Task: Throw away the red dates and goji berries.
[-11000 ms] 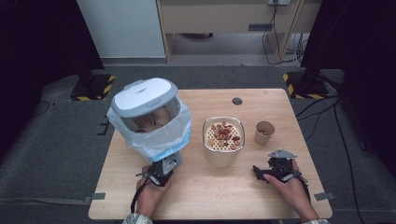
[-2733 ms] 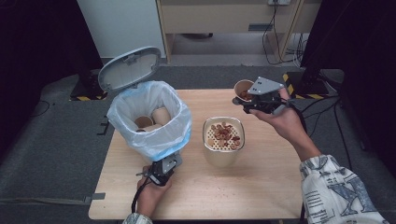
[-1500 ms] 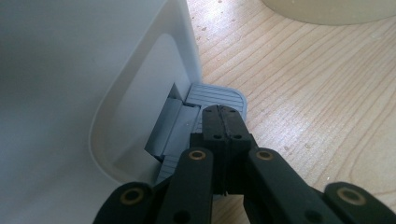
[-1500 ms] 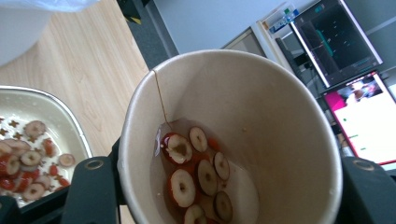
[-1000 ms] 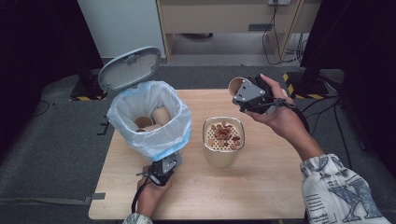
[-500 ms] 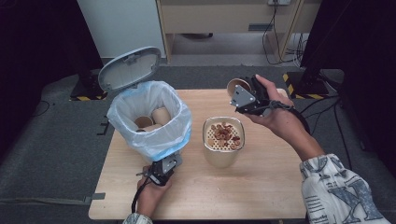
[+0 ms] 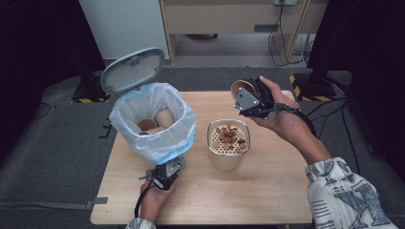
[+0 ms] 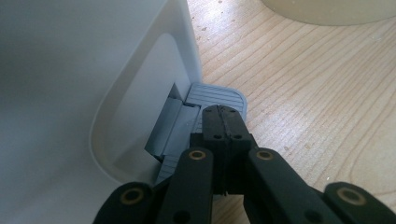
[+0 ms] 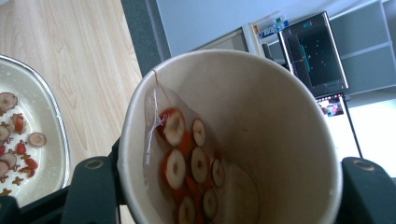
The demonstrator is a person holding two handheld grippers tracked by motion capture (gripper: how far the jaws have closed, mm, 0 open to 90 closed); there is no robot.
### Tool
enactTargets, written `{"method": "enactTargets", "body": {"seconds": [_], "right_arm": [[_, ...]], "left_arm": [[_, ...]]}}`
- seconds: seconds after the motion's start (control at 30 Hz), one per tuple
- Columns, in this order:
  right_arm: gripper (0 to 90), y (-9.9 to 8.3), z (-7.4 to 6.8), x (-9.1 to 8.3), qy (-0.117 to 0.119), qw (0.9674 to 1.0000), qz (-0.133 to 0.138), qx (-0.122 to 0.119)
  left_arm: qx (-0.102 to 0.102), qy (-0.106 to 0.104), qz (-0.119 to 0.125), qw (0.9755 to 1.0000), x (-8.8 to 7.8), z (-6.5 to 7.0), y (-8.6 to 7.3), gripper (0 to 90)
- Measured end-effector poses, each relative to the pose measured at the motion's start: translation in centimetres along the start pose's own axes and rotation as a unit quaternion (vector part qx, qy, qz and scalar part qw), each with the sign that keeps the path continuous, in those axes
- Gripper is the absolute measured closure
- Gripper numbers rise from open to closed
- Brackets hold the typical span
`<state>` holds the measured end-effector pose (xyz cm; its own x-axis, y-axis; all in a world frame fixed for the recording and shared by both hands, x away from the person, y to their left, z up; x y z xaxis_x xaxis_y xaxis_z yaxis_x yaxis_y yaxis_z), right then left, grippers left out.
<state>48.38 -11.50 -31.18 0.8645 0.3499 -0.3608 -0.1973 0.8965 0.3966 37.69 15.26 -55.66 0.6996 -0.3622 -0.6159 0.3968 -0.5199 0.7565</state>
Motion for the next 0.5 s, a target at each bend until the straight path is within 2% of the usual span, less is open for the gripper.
{"method": "enactTargets", "body": {"seconds": [0.03,0.07,0.1,0.17,0.2,0.3,0.5], "right_arm": [[35.6,0.15,-0.04,-0.05,-0.003,0.9999,-0.002,-0.013],[35.6,0.15,-0.04,-0.05,-0.003,0.9999,-0.002,-0.013],[35.6,0.23,-0.06,-0.08,-0.006,0.9997,-0.004,-0.023],[35.7,0.36,-0.17,-0.08,-0.011,0.9986,-0.011,-0.051],[35.6,0.42,-0.26,-0.07,-0.011,0.9985,-0.011,-0.052],[35.7,0.54,-0.33,-0.12,-0.023,0.9959,-0.020,-0.085],[35.6,0.90,-0.55,-0.14,-0.034,0.9927,-0.021,-0.114]], "left_arm": [[0.000,0.000,0.001,1.0000,0.01,-0.01,0.00,89.5],[0.000,0.000,0.001,1.0000,0.01,0.00,0.00,89.5],[-0.001,0.000,0.001,1.0000,0.01,0.00,0.00,89.4],[0.000,0.000,0.001,1.0000,0.01,0.00,0.00,89.4],[0.000,0.000,0.001,1.0000,0.02,0.00,0.00,89.4],[0.000,-0.001,0.000,1.0000,0.00,-0.01,0.00,89.5],[-0.001,-0.001,0.000,1.0000,0.00,-0.01,0.00,89.5]]}}
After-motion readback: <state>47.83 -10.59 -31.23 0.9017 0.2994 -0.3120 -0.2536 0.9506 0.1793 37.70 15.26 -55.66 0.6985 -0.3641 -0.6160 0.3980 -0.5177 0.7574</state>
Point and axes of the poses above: each handheld gripper's, and its own axes: x roughly forward along the jaws, y roughly out of its top, z roughly to its right, the point moved 5 cm from there along x, roughly forward along the jaws, and after that the axes turned 2 degrees about z, right-handed, at the moved point
